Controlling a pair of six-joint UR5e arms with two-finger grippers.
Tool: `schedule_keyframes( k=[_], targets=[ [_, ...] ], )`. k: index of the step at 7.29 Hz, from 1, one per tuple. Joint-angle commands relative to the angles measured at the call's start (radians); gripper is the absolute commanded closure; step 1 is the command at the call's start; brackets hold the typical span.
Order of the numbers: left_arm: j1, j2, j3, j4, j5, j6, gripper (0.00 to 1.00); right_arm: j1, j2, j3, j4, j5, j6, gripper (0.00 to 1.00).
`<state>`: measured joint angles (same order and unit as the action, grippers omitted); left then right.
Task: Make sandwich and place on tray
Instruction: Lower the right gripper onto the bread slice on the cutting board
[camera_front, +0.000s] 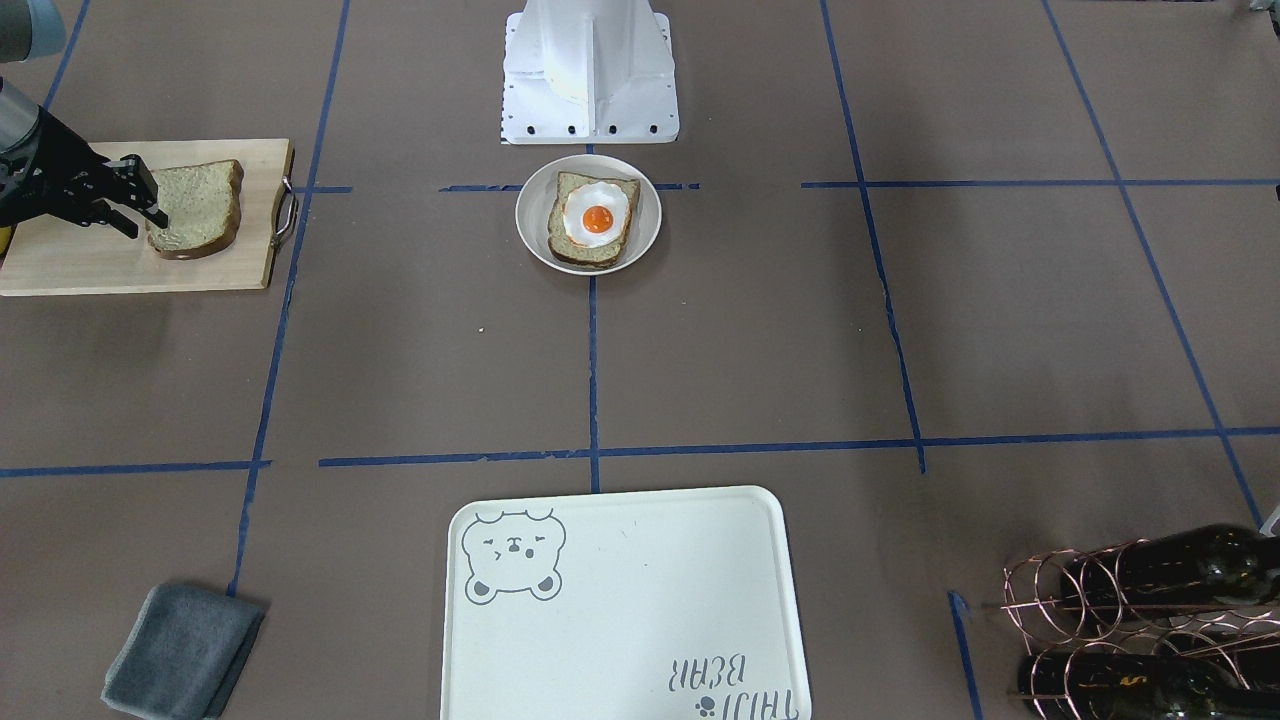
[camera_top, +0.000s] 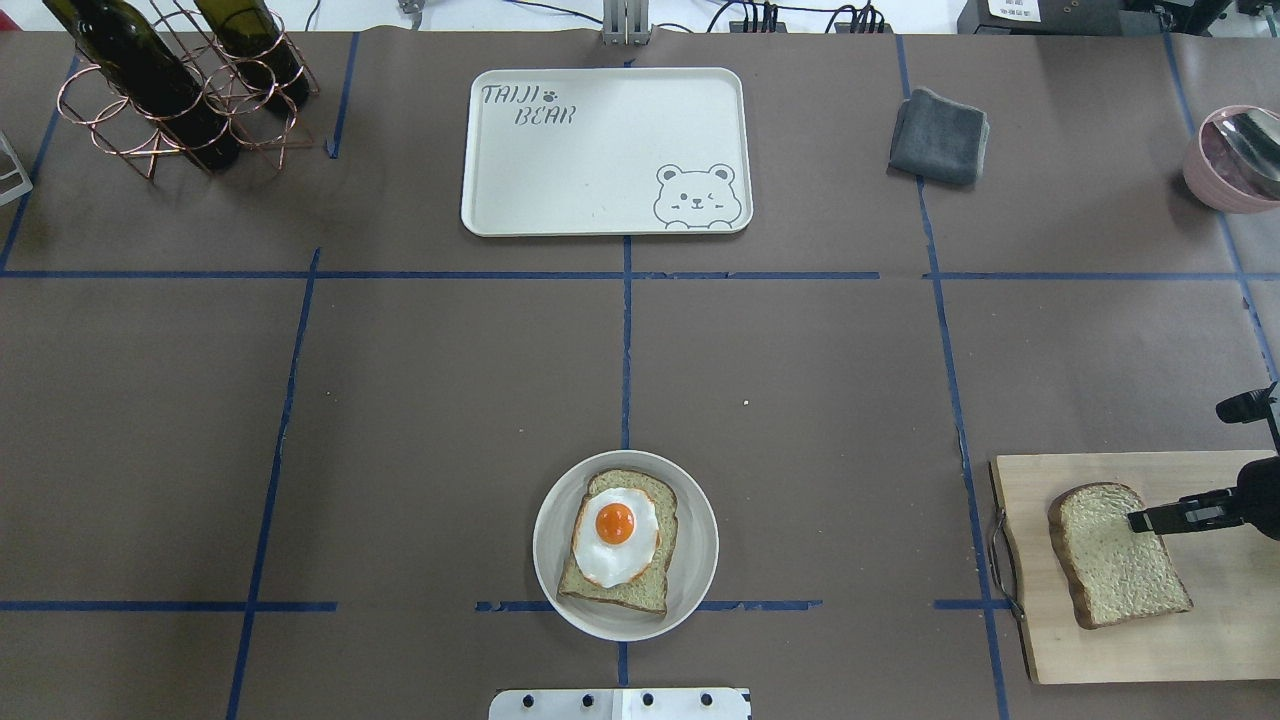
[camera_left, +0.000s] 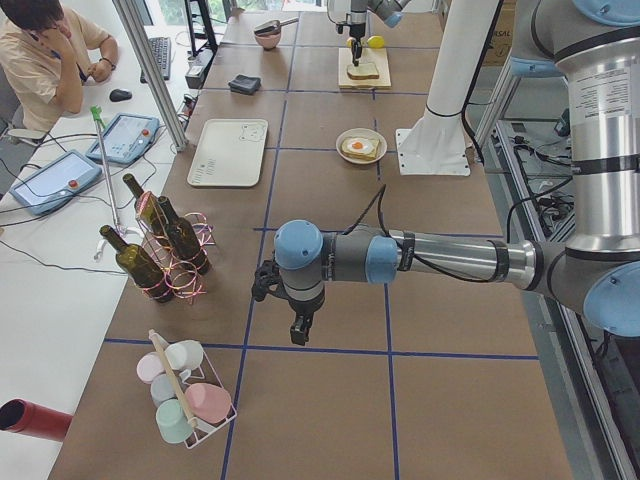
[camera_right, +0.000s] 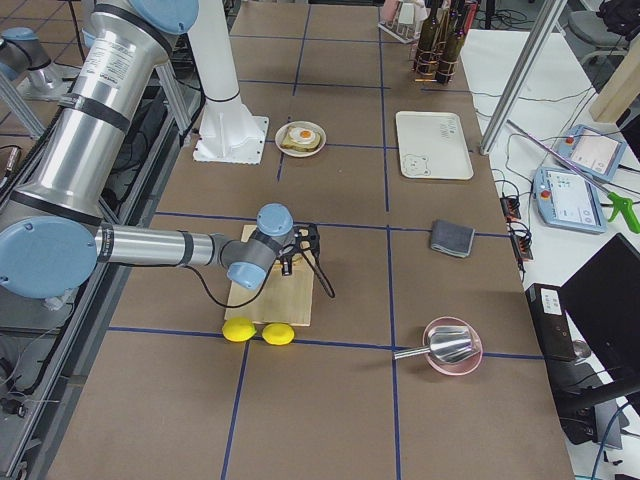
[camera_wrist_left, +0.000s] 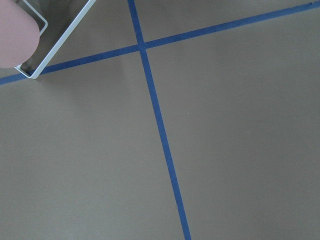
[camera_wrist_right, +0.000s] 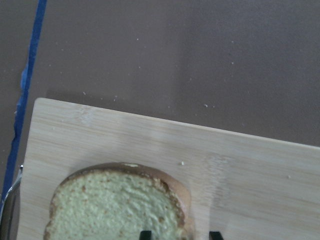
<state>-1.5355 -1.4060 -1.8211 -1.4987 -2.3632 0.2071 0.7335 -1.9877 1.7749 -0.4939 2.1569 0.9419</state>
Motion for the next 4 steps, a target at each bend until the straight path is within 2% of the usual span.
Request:
schedule_keyframes(
  k=[1,2,4],
  targets=[
    [0.0,-0.001,0.0,0.0,0.001,0.0,0.0,-0.012,0.001,0.0,0.0,0.0,0.0,0.51],
    [0.0,-0.001,0.0,0.0,-0.001,0.0,0.0,-0.014,0.001,0.0,0.0,0.0,0.0,0.54],
    [0.0,0.001,0.0,0.0,-0.001,0.0,0.0,-0.014,0.001,0.0,0.0,0.0,-0.003,1.0]
  ],
)
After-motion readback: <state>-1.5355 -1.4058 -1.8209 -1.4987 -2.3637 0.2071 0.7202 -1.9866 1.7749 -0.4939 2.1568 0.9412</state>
